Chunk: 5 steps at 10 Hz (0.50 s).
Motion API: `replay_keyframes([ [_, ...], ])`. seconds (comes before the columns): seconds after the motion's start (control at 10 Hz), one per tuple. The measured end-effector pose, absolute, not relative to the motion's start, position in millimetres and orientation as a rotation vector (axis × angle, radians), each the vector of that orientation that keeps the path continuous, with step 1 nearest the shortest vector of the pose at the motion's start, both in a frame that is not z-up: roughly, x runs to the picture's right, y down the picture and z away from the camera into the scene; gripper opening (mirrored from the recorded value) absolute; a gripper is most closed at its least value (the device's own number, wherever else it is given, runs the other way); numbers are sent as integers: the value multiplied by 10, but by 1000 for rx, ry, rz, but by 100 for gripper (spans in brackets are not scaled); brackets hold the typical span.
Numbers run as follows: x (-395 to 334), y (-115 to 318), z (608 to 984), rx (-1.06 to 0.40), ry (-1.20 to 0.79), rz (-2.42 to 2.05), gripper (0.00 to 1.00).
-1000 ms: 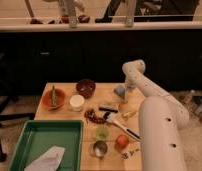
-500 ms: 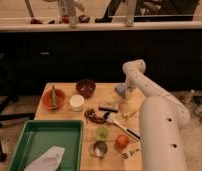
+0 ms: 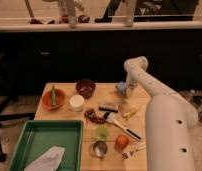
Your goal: Wipe tray with sponge
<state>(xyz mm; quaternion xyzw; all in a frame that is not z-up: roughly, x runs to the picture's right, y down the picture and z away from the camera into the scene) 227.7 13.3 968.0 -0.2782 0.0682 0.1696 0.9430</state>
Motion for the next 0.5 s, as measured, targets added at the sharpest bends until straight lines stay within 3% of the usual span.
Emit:
replay_keyframes([
  [0.5,2080,-41,9174,-538,2,248,0],
])
